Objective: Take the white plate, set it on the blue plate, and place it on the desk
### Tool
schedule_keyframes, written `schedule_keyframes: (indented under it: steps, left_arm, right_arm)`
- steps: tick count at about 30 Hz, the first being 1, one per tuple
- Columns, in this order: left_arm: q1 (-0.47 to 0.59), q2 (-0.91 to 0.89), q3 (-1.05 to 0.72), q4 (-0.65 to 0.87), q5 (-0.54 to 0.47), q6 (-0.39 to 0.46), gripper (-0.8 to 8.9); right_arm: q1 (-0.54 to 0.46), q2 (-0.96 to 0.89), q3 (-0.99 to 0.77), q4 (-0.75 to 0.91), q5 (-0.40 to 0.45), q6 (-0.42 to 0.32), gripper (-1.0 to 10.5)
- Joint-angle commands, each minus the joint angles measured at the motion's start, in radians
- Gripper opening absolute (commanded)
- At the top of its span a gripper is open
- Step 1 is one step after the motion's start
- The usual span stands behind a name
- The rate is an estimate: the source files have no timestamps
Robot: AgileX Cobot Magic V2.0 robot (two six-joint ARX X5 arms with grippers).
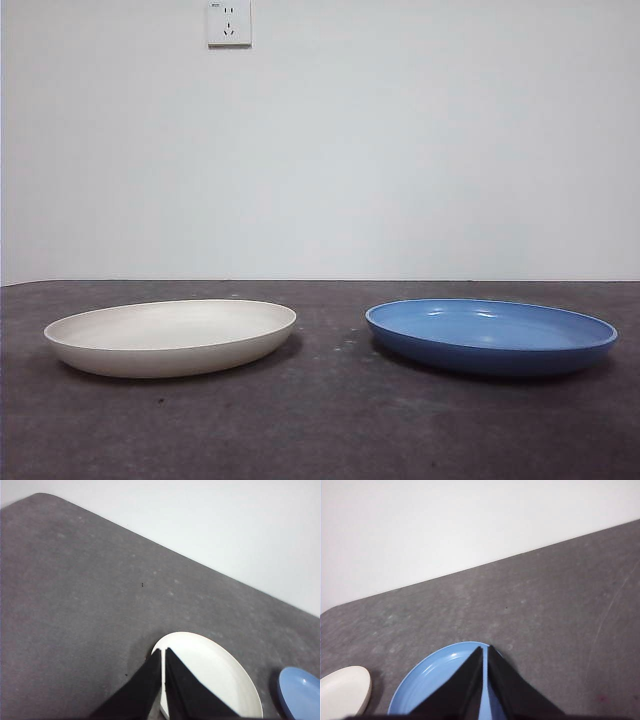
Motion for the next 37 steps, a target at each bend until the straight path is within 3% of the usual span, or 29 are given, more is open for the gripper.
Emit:
schedule_keyframes:
  steps: [1,10,15,23,30,33,35,37]
  left_arm:
    - [0.003,0.068,0.098,-0.044,0.039,0.104,0.10]
    - [-0.010,0.334,0.353,-0.280,0.168,0.307,0.10]
    - [-0.053,0.454,0.455,-0.379,0.259,0.347,0.10]
    - [-0.169,0.585,0.565,-0.531,0.290,0.406,0.09]
    - [-0.204,0.601,0.567,-0.539,0.290,0.406,0.11]
    - [-0.204,0.601,0.567,-0.539,0.290,0.389,0.71]
    - [-0.204,0.601,0.567,-0.539,0.290,0.383,2.07]
    - [-0.204,0.602,0.567,-0.538,0.290,0.383,3.60]
  right_arm:
    - [-0.002,0.074,0.110,-0.052,-0.031,-0.083,0.1]
    - [0.000,0.376,0.421,-0.329,-0.203,-0.240,0.1]
    - [0.003,0.517,0.541,-0.461,-0.283,-0.315,0.1]
    - [0.065,0.666,0.646,-0.680,-0.311,-0.422,0.1]
    - [0.117,0.678,0.648,-0.717,-0.309,-0.444,0.1]
    - [0.118,0.678,0.648,-0.717,-0.309,-0.441,0.1]
    - [0.118,0.678,0.648,-0.716,-0.309,-0.440,0.7]
    - [0.118,0.678,0.648,-0.715,-0.308,-0.432,2.0]
